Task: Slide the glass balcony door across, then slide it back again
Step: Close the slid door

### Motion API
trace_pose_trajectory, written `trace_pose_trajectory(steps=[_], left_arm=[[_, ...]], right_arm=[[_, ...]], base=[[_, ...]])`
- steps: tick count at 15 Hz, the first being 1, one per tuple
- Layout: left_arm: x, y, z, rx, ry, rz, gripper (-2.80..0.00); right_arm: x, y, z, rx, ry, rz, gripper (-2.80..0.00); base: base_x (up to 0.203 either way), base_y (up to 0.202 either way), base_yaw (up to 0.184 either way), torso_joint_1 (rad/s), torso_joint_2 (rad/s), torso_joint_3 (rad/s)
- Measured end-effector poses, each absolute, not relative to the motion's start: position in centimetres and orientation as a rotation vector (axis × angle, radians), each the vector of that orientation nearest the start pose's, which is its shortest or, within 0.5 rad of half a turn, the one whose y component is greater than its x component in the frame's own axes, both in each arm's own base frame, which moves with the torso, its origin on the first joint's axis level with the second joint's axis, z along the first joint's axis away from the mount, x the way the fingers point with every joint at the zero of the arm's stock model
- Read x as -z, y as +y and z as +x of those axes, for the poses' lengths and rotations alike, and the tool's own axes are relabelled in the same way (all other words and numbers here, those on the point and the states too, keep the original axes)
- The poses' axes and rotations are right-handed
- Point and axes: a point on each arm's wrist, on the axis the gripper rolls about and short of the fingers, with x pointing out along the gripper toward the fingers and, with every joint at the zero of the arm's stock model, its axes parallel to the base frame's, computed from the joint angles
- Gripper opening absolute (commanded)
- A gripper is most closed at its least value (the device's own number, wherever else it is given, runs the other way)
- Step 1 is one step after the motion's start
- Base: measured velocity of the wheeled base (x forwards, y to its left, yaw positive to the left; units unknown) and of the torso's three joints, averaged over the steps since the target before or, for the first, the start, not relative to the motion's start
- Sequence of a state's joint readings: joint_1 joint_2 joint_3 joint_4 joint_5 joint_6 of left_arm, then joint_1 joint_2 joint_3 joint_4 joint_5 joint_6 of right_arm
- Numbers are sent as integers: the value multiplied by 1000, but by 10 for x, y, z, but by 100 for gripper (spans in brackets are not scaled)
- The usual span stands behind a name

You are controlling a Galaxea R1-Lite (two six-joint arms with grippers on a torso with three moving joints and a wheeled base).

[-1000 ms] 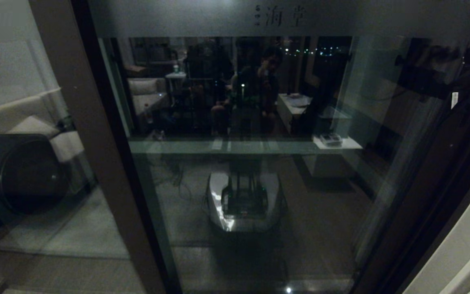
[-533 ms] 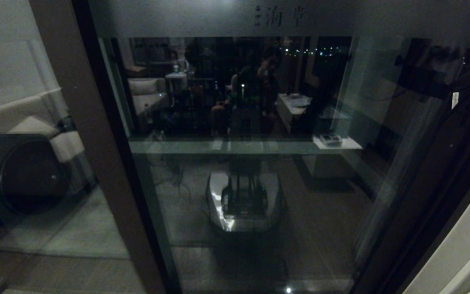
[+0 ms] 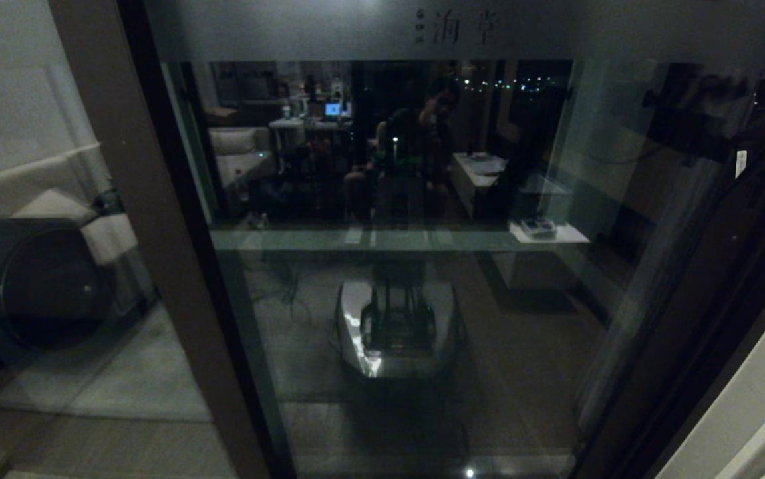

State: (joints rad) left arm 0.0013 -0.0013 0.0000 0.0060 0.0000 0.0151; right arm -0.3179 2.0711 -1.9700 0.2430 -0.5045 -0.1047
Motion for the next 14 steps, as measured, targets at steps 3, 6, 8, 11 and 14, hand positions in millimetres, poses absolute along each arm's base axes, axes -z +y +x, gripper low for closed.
trace_pose_trajectory(steps=[3, 6, 8, 11, 14], left_arm=[[-75, 0, -23, -1, 5, 15, -280], [-75, 0, -23, -1, 5, 15, -280], [-75, 0, -23, -1, 5, 15, -280], [-75, 0, -23, -1, 5, 15, -280], [-75, 0, -23, -1, 4, 16, -280]], right_arm=[[-287, -143, 395, 796, 396, -134, -280], [-286, -147, 395, 790, 395, -138, -280], [-287, -150, 395, 795, 390, -143, -280], [-286, -152, 395, 802, 383, -142, -280], [-286, -153, 396, 807, 380, -142, -280]], base=[[0, 0, 0, 0, 0, 0], [0, 0, 0, 0, 0, 0], [0, 0, 0, 0, 0, 0], [0, 0, 0, 0, 0, 0], [0, 0, 0, 0, 0, 0]])
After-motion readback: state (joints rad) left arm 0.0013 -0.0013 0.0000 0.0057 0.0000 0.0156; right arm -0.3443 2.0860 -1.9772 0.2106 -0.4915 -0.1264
